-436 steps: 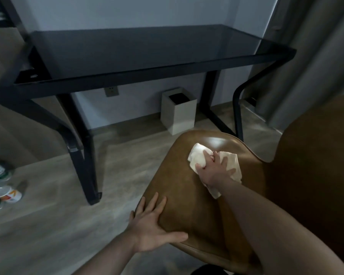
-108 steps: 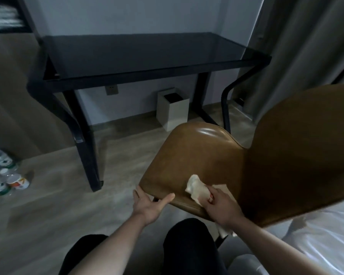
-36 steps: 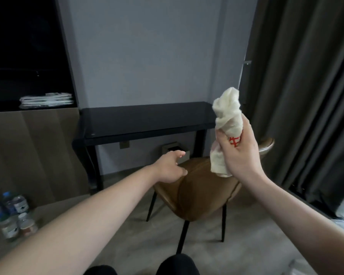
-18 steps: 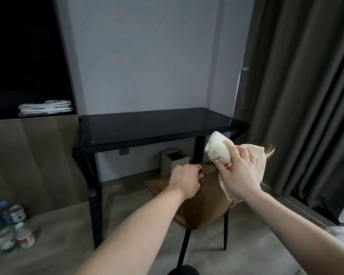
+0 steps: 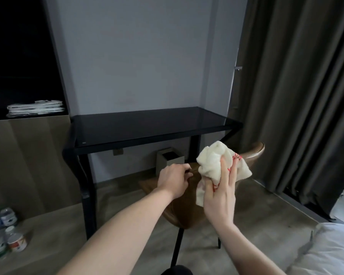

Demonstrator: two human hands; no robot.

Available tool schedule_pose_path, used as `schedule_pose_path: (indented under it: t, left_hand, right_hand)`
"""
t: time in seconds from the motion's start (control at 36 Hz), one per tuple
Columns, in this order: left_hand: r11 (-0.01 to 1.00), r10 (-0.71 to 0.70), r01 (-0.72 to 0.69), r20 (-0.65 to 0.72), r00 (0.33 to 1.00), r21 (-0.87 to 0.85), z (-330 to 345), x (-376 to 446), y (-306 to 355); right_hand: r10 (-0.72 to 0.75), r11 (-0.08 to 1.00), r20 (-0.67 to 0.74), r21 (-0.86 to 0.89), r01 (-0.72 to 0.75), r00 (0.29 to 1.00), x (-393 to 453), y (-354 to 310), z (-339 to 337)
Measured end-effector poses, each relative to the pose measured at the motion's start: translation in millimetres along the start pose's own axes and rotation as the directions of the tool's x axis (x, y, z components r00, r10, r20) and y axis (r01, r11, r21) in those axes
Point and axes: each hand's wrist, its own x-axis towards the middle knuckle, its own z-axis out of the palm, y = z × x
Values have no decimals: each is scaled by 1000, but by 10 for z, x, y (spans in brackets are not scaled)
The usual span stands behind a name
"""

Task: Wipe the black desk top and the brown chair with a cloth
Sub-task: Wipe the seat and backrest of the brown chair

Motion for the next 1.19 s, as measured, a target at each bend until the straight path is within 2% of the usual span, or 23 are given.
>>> schedule_pose_path:
  t: [0.11, 0.19, 0.28, 0.53, 0.61, 0.69, 0.75, 0.86, 0.97, 1.06, 1.11, 1.19]
  left_hand:
    - [1000, -14, 13, -33, 999, -9, 4, -7, 13]
    - [999, -23, 22, -18, 1000, -38, -13, -15, 14]
    - [999, -2, 2, -9, 1000, -42, -46, -19, 11]
    - [998, 52, -51, 45, 998, -28, -180, -39, -144]
    - [999, 51, -50, 68, 996, -18, -233, -27, -259]
    - [999, 36, -35, 65, 997, -20, -265, -27, -379]
    - [1000, 13, -12, 52, 999, -15, -269, -14, -436]
    - [999, -12, 14, 59, 998, -30, -223, 25, -516]
    - [999, -12, 14, 45, 999, -30, -170, 62, -565]
    - [998, -35, 38, 49, 998, -48, -146, 77, -581]
    - [997, -40, 42, 47, 998, -57, -148, 77, -582]
    - [997, -51, 55, 69, 996, -60, -172, 76, -563]
  right_hand:
    - [179, 972, -6, 157, -176, 984, -161, -86, 142]
    - [252, 934, 25, 254, -250, 968, -182, -153, 180]
    - [268, 922, -7, 293, -255, 963, -120, -225, 141]
    - [186, 944, -15, 281, -175, 982, -7, -400, 80]
    - [262, 921, -7, 299, -248, 965, -135, -293, 179]
    - [353, 856, 4, 403, -324, 936, -271, -186, 365]
    - [452, 796, 19, 441, -413, 892, -346, -55, 549]
    - [696, 565, 142, 496, -659, 704, -504, 214, 899]
    - [777, 471, 172, 478, -741, 605, -630, 577, 1143]
    - [866, 307, 222, 473, -826, 449, -588, 647, 1144]
    - [896, 225, 239, 481, -847, 374, -529, 663, 1124]
    - [923, 197, 226, 416, -888, 310, -425, 667, 1092]
